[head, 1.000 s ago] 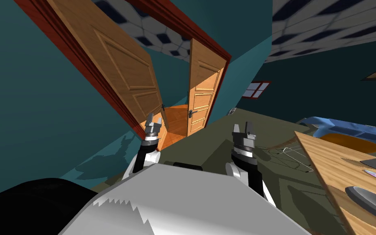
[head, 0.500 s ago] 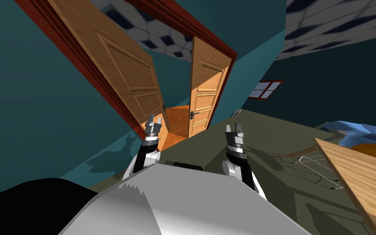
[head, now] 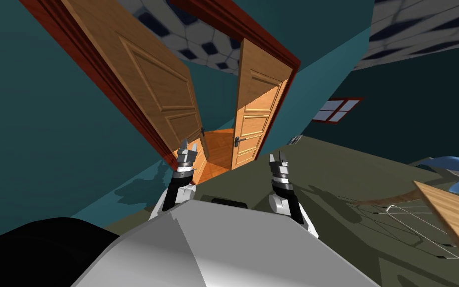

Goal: Push the door open

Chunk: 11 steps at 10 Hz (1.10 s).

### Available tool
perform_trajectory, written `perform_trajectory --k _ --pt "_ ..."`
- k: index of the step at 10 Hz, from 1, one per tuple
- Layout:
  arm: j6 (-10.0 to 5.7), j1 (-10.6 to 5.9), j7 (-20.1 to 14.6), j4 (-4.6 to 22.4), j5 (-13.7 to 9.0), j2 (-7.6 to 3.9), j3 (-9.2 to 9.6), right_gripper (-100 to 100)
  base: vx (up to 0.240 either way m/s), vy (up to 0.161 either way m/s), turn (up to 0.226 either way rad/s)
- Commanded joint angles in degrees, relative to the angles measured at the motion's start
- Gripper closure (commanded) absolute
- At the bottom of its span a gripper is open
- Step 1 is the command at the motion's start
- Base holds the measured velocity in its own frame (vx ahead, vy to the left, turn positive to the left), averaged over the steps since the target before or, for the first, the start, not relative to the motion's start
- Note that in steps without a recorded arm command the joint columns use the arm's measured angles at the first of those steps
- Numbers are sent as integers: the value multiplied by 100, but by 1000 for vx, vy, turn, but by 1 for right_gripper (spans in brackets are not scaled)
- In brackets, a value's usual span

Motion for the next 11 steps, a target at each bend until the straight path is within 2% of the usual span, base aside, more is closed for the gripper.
perform_trajectory --k 1,3,4,11 --pt "29 -107 -97 224 -52 -113 112 -100 104 -33 135" --pt "35 -256 -231 544 -131 -281 229 -100 93 -27 113" --pt "35 -256 -231 544 -131 -281 229 -100 55 -18 32" --pt "55 -818 -735 1749 -430 -909 667 -100 84 -28 125"
